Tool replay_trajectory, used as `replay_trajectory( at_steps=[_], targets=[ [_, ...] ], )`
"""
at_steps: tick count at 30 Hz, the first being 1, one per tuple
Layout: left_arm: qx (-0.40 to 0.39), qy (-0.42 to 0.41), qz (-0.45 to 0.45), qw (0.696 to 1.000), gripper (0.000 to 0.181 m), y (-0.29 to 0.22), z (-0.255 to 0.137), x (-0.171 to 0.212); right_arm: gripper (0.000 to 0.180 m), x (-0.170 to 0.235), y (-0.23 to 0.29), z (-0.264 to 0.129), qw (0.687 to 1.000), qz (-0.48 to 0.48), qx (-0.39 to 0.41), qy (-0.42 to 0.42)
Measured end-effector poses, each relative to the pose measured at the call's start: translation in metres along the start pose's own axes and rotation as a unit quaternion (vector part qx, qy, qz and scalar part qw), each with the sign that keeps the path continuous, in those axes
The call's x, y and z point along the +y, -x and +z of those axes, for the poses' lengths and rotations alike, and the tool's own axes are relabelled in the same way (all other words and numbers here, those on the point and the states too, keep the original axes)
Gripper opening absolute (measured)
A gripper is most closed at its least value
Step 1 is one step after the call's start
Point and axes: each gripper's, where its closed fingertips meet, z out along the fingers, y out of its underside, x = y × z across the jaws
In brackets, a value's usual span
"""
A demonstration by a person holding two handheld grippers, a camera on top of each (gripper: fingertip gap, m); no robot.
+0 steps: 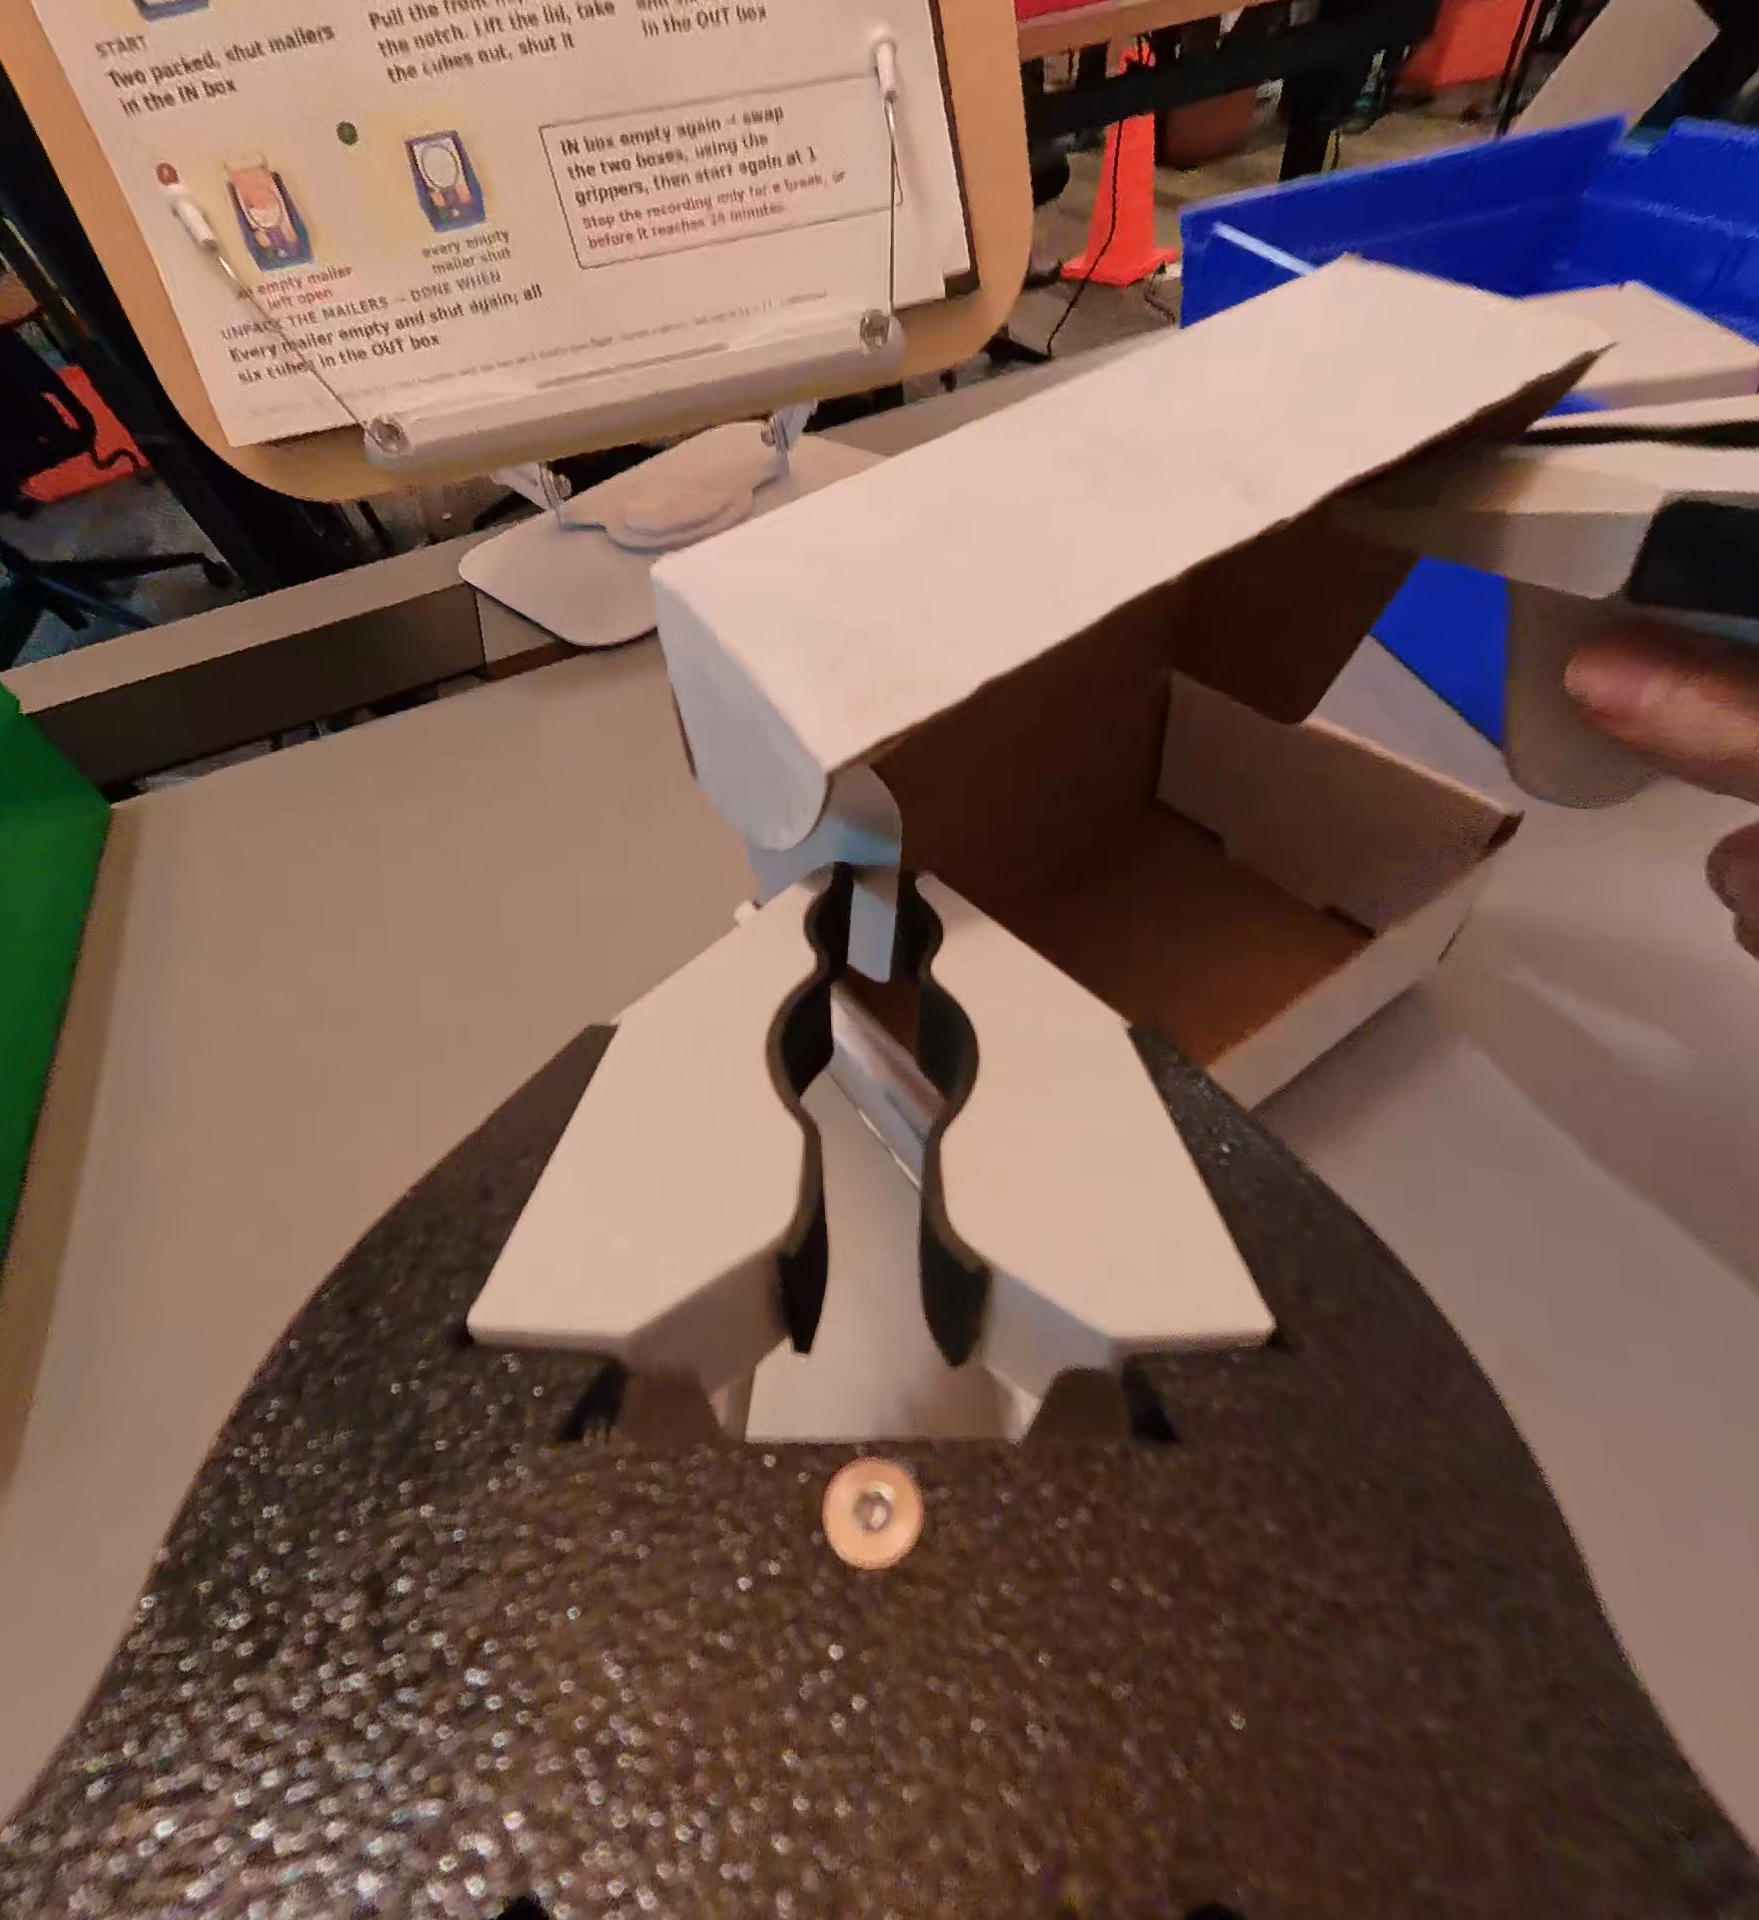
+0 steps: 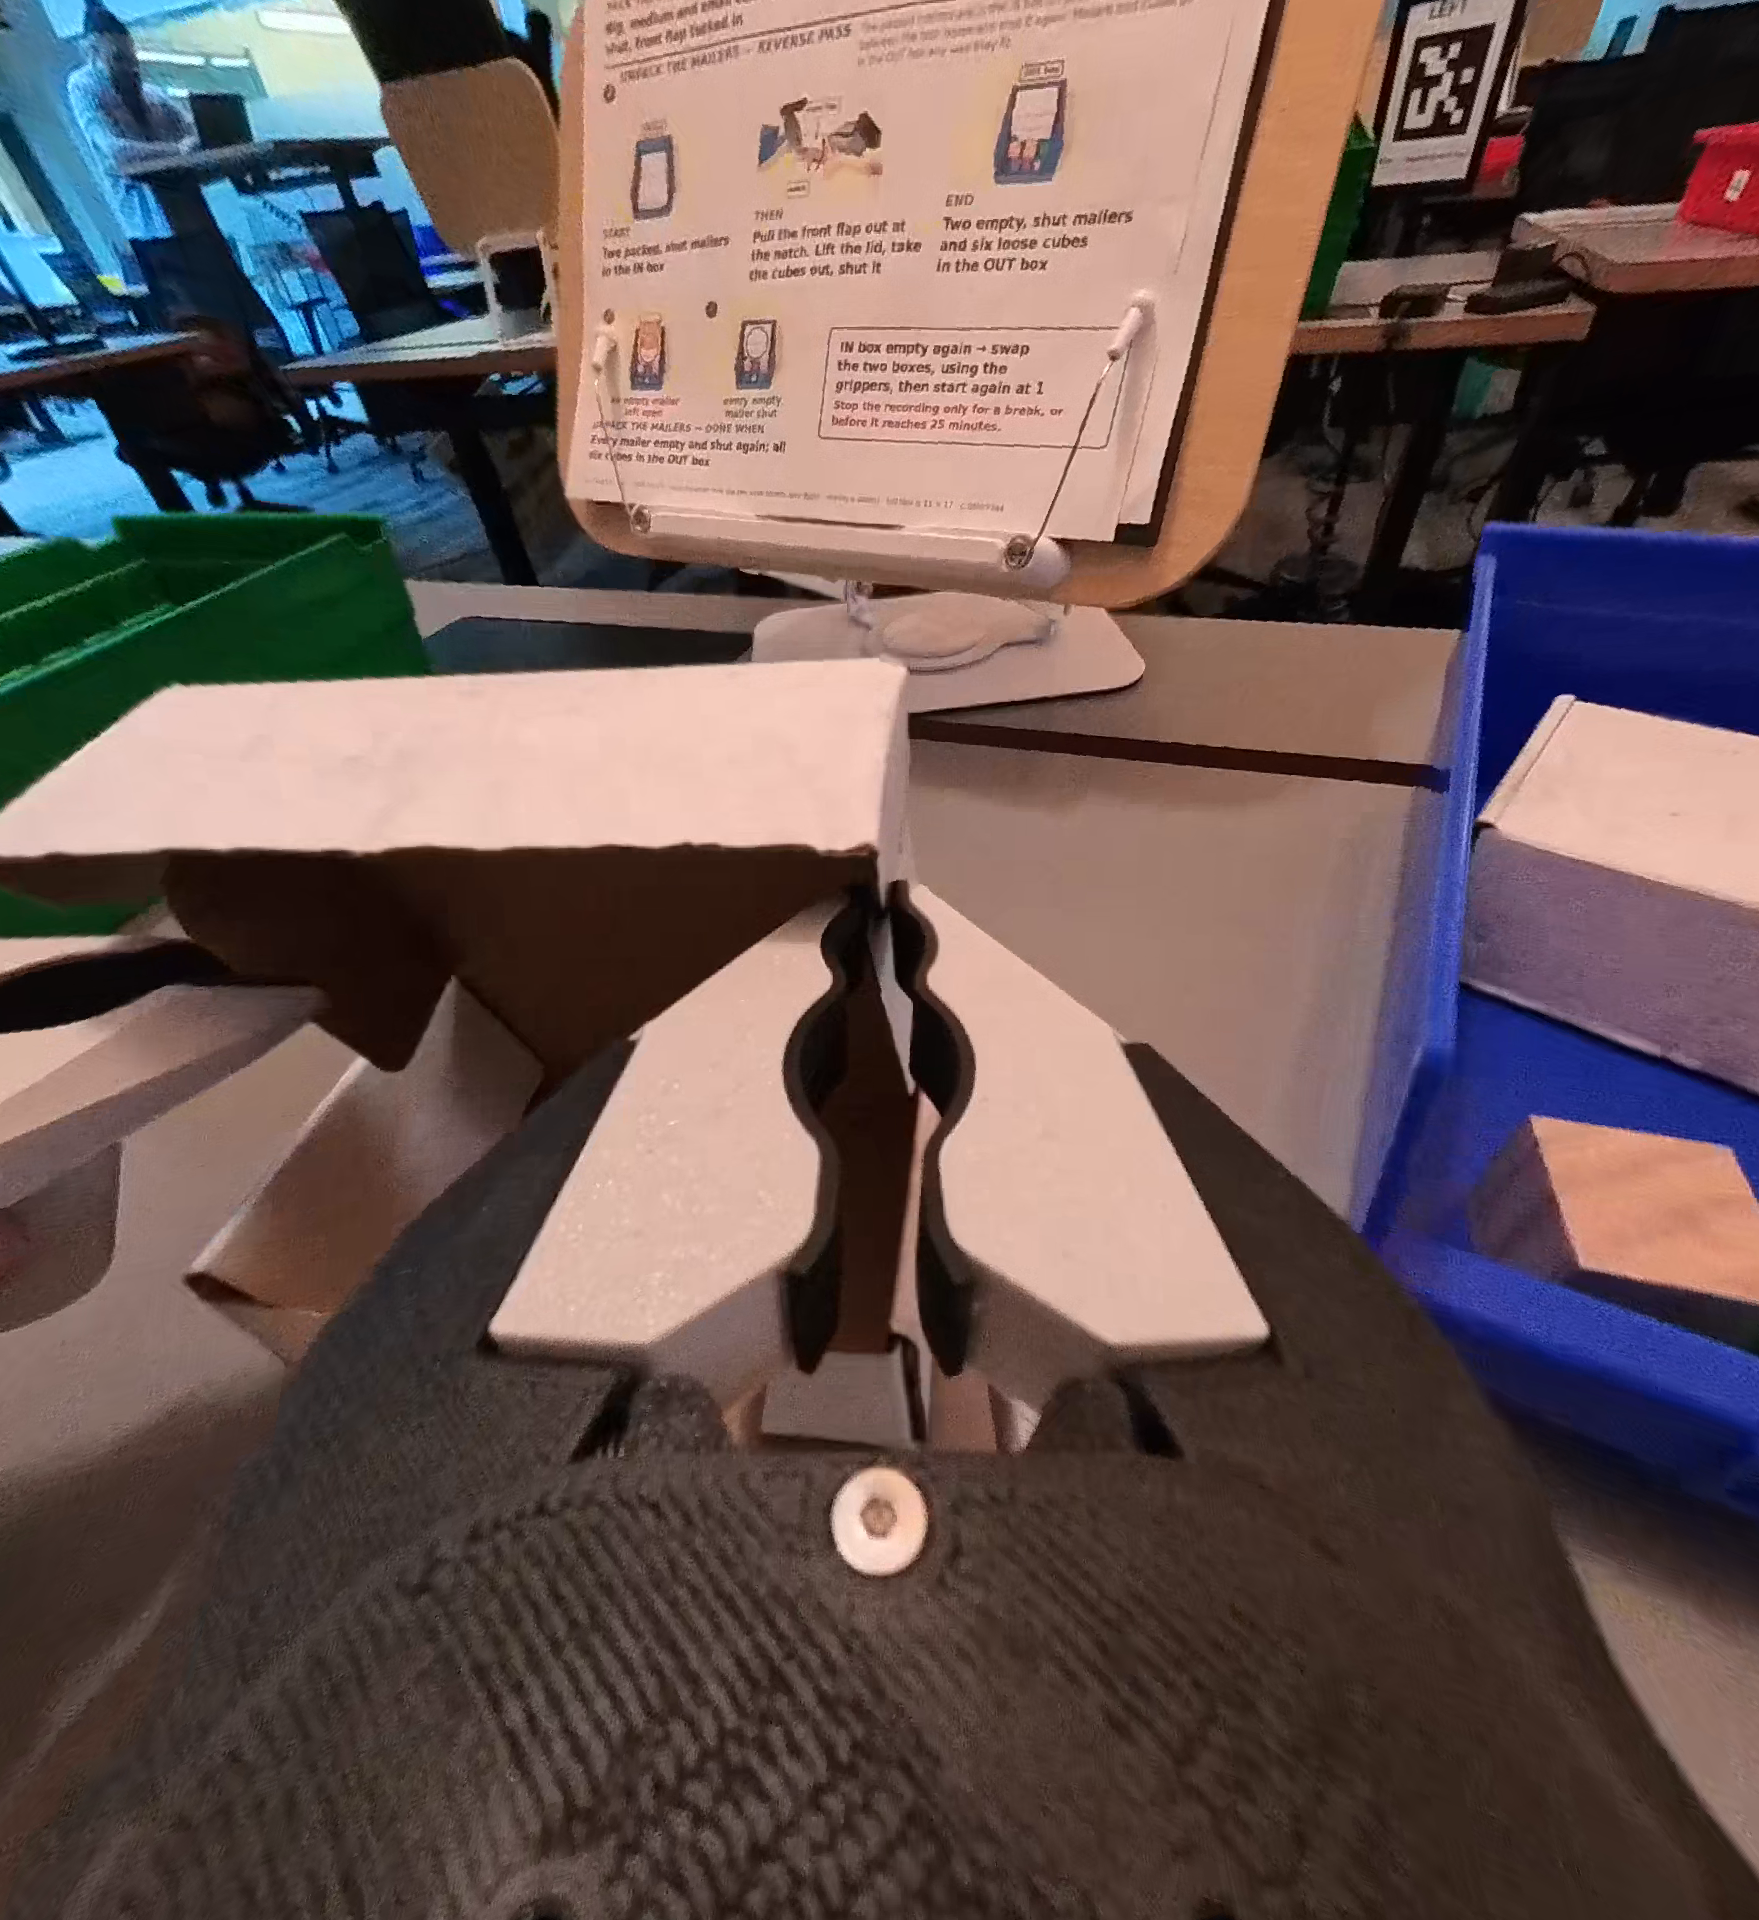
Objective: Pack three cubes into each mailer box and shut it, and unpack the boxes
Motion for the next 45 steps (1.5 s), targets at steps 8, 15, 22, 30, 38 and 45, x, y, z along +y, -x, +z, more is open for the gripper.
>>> replay_trajectory(
  at_steps=[8,15,22,30,38,45],
  targets=[
    [-0.001,0.007,-0.006,1.0,0.0,0.002,-0.021,0.032,0.006,0.024,0.017,-0.029,0.999,-0.025,-0.039,0.001],
    [-0.028,0.015,0.031,0.999,0.0,0.005,-0.023,0.038,0.054,0.016,0.013,-0.044,0.989,-0.146,0.03,-0.014],
    [-0.038,0.019,0.053,0.998,0.0,0.003,-0.024,0.044,0.038,-0.013,0.051,-0.068,0.831,-0.546,0.072,-0.082],
    [0.069,0.033,0.065,0.995,0.017,-0.018,-0.03,0.049,0.007,0.014,0.058,-0.064,0.878,-0.456,-0.142,0.043],
    [0.414,0.107,0.057,0.902,0.05,-0.05,-0.131,0.049,0.004,0.049,0.058,-0.068,0.849,-0.49,-0.181,0.083],
    [0.359,0.039,-0.086,0.929,0.003,-0.007,-0.086,-0.014,0.005,0.085,0.061,-0.059,0.823,-0.538,-0.156,0.096]
  ],
)
